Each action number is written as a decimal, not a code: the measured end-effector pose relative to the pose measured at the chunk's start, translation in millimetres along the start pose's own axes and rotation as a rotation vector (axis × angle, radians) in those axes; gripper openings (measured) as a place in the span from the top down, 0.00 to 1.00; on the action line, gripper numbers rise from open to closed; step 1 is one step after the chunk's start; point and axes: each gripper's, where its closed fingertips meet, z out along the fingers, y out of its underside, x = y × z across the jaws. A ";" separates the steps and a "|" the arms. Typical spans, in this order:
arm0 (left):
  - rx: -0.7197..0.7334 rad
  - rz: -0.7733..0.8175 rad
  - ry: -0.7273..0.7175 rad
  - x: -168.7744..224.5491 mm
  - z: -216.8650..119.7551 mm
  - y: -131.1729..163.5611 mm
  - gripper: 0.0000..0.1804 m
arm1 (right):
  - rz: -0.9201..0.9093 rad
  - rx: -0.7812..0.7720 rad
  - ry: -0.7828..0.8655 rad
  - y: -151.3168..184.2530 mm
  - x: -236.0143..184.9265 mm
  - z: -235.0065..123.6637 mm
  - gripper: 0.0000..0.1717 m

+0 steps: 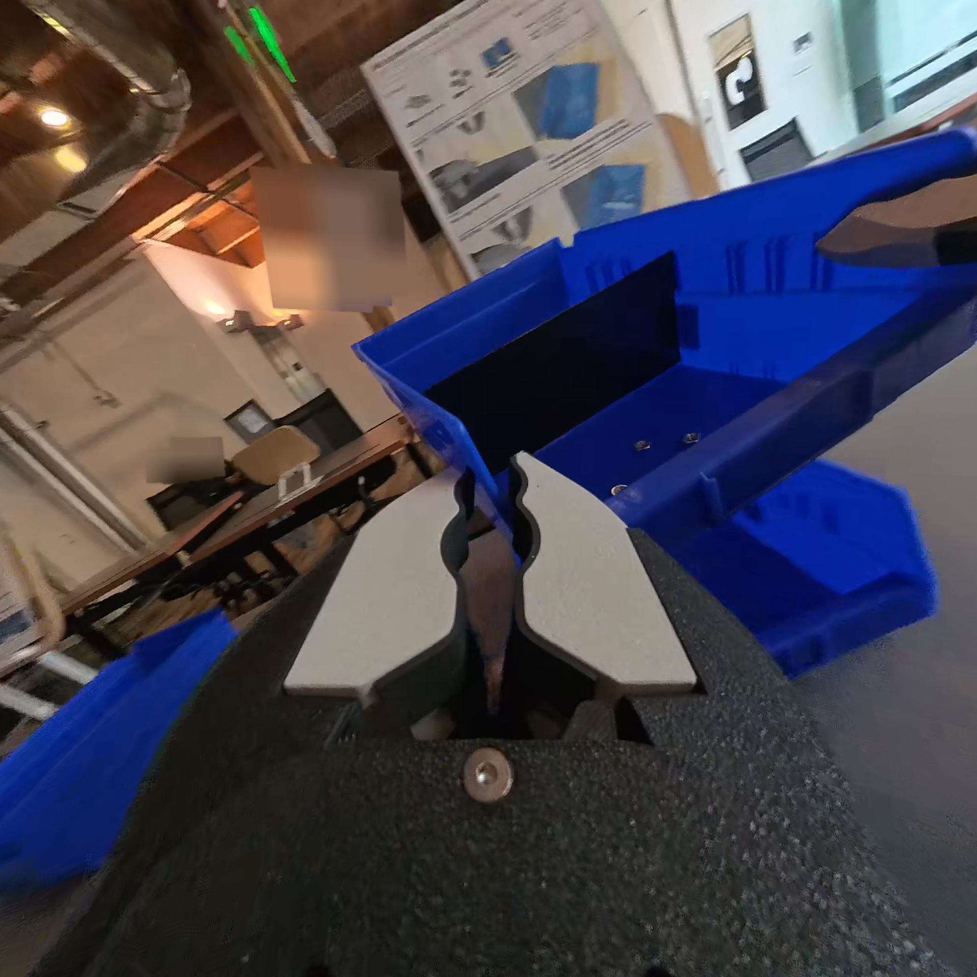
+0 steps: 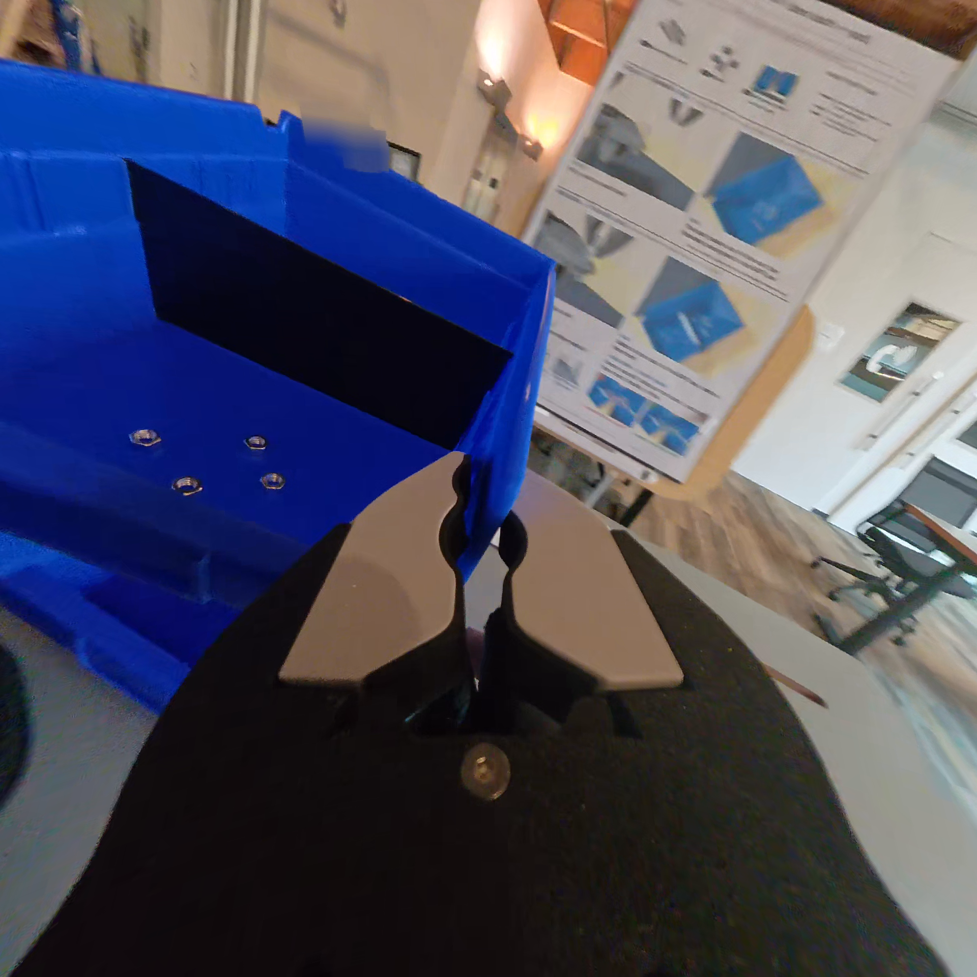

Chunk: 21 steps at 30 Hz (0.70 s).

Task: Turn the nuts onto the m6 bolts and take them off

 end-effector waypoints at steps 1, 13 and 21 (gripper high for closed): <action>-0.012 0.010 -0.031 -14.4 -6.6 5.7 0.93 | 0.011 0.013 -0.029 -6.1 -15.5 8.3 0.97; -0.090 0.025 -0.276 -124.4 -76.3 70.6 0.93 | 0.156 0.111 -0.338 -49.2 -163.8 71.5 0.96; -0.093 -0.003 -0.446 -160.7 -112.5 109.3 0.96 | 0.001 0.022 -0.443 -21.1 -246.8 78.0 0.95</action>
